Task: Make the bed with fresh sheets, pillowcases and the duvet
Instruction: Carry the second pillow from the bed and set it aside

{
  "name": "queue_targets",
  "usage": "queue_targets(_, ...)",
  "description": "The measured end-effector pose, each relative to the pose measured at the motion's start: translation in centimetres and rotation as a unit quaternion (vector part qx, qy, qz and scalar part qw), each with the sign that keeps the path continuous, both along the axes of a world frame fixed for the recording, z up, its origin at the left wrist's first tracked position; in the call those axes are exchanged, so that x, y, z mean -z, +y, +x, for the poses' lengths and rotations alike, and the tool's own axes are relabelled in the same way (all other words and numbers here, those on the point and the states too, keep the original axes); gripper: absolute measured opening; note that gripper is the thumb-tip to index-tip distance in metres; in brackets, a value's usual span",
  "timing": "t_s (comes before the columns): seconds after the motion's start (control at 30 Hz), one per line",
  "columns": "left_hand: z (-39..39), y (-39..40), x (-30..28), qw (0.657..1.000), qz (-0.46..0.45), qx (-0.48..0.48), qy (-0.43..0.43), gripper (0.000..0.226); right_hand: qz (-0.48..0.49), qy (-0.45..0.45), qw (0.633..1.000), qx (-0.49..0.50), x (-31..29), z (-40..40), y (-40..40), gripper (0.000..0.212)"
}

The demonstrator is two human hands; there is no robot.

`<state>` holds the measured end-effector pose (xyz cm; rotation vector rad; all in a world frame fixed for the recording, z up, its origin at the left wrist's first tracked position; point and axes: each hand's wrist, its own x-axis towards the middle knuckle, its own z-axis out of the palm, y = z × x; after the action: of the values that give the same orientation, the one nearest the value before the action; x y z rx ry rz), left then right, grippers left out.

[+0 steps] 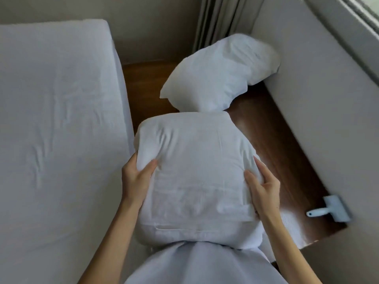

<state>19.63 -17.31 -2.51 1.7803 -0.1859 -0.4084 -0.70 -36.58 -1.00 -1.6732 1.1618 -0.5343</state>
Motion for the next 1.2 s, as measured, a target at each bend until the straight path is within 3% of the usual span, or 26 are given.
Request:
queue_targets(0.27, 16.8, -16.7, -8.8, 0.992, -0.053, 0.061, -0.101, 0.03, -0.057, -0.115, 0.99, 0.06, -5.8, 14.7, -14.9, 0.047)
queue_targets(0.43, 27.3, -26.5, -8.9, 0.982, -0.095, 0.12, -0.111, 0.042, -0.118, -0.153, 0.967, 0.168, -5.1, 23.9, -21.1, 0.044)
queue_targets(0.53, 33.6, -32.3, -8.1, 0.969, -0.121, 0.18, -0.119, 0.04, -0.192, -0.159, 0.933, 0.259, -3.4, 30.0, -23.2, 0.044)
queue_targets(0.63, 39.0, -37.5, -8.7, 0.955, -0.124, 0.248, -0.108, 0.038, -0.198, -0.161, 0.909, 0.328, -3.2, 34.4, -24.6, 0.042)
queue_targets(0.8, 44.3, -45.1, -10.9, 0.923, -0.141, 0.345, -0.096, 0.034, -0.234, -0.14, 0.874, 0.402, -5.1, 38.7, -28.1, 0.047)
queue_targets(1.0, 45.7, -52.1, -11.7, 0.907, -0.161, 0.381, -0.083, 0.04, -0.23, -0.136, 0.853, 0.448, -6.2, 39.6, -32.5, 0.041)
queue_targets(1.1, 45.9, -56.5, -8.8, 0.918, -0.07, 0.38, -0.089, 0.05, -0.163, -0.071, 0.883, 0.434, -4.8, 38.8, -35.8, 0.047)
queue_targets(1.2, 46.2, -60.1, -4.2, 0.903, 0.169, 0.39, -0.065, 0.089, -0.023, 0.121, 0.935, 0.333, 0.6, 37.2, -39.0, 0.063)
